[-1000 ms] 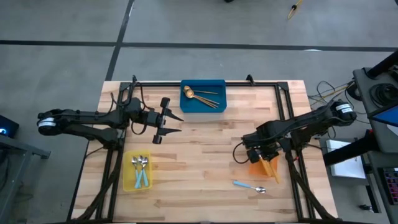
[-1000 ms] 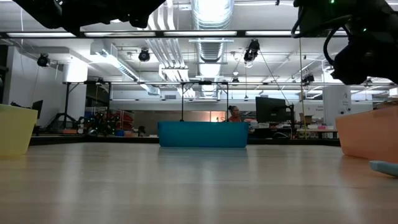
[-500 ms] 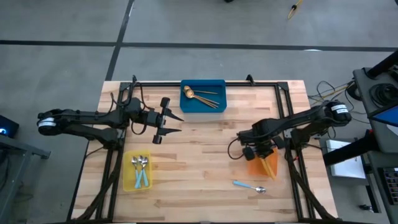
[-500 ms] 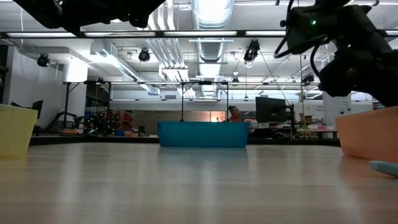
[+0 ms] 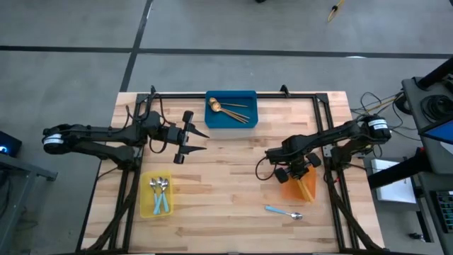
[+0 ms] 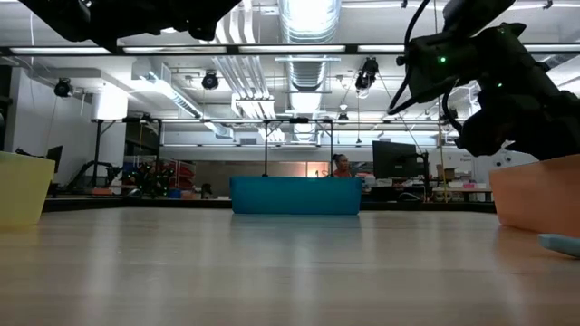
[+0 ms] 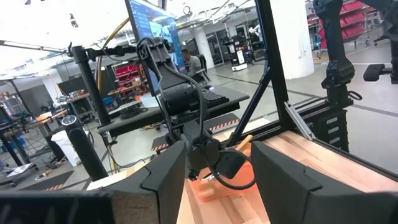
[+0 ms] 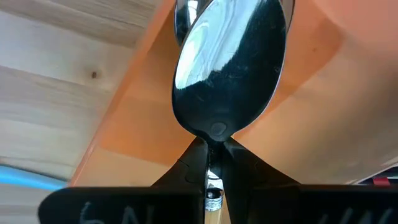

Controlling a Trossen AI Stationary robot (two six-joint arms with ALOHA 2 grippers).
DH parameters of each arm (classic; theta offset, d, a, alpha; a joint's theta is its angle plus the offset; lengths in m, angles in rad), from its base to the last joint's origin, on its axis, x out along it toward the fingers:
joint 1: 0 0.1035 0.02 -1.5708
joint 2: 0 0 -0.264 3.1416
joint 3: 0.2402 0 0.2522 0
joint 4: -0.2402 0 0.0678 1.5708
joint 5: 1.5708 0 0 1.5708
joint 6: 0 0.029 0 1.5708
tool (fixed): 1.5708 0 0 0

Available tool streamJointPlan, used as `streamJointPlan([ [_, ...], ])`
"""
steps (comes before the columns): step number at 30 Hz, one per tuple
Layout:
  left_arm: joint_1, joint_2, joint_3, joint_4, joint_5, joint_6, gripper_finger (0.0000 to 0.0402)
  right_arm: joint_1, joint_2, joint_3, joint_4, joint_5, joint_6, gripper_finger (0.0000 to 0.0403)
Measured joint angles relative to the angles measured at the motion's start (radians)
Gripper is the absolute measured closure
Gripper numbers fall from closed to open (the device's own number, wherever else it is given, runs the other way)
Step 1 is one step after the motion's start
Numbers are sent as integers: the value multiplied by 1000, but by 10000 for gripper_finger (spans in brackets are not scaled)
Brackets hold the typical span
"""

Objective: Sort silverware by color (type)
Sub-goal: Put the orange spoon into the orange bin, then put the blue spoon into the yellow bin

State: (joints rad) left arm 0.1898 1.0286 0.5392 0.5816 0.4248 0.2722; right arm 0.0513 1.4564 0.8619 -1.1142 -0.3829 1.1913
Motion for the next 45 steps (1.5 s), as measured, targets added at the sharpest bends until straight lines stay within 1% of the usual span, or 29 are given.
streamJointPlan([
  [7, 0, 0, 0, 0, 0, 0, 236, 0, 2, 0, 4, 32, -9, 387],
  [12, 0, 0, 0, -1, 0, 0, 236, 0, 2, 0, 6, 51, -11, 372],
  [20, 0, 0, 0, -3, 0, 0, 236, 0, 2, 0, 33, 62, -15, 375],
  [34, 0, 0, 0, -7, 0, 0, 236, 0, 2, 0, 50, 68, -20, 340],
  [37, 0, 0, 0, -7, 0, -5, 236, 0, -6, 0, 47, 43, -31, 340],
  [41, 0, 0, 0, -7, 0, -35, 236, 0, -44, 0, 46, -18, -30, 339],
  [45, 0, 0, 0, -8, 0, -120, 236, 1, -88, 24, 39, -41, -25, 339],
])
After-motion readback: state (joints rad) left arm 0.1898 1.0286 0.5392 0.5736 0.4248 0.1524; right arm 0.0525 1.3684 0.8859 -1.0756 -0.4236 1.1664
